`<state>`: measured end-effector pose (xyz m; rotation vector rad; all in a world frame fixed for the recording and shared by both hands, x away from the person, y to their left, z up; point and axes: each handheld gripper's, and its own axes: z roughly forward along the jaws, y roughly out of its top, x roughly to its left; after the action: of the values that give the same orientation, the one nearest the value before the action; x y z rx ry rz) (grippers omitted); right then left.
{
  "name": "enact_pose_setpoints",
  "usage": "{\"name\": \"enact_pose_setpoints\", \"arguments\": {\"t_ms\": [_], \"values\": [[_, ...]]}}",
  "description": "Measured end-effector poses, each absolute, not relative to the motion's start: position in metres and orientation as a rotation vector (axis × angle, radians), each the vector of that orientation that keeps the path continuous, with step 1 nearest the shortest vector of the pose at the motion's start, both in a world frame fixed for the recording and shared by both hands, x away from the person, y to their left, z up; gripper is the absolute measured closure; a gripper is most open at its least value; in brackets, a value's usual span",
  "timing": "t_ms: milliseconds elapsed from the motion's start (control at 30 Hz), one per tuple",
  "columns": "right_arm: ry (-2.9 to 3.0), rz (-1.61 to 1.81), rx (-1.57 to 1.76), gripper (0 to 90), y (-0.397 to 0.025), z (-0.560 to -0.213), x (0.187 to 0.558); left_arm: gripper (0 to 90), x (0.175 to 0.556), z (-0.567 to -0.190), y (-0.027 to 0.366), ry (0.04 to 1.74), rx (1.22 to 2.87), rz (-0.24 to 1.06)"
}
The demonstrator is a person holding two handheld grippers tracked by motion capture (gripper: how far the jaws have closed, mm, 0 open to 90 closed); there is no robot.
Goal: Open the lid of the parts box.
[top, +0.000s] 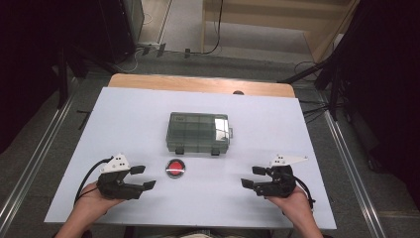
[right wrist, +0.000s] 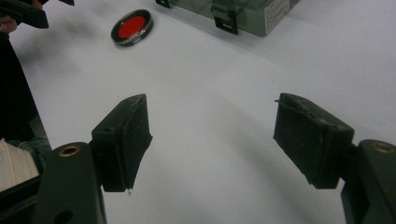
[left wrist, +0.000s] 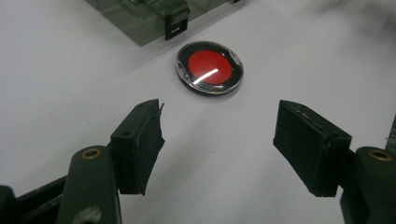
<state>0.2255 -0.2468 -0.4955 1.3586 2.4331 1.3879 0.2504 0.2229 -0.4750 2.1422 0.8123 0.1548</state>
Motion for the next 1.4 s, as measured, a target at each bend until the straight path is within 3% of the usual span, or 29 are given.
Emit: {"name": "enact_pose_setpoints", "arguments": {"t_ms": [1400], "values": [[2.423,1.359,1.384,26.8,-0.229,-0.495,0.242,31.7,0.273,-0.478,0.213,0.807,2.129,0.162]]}}
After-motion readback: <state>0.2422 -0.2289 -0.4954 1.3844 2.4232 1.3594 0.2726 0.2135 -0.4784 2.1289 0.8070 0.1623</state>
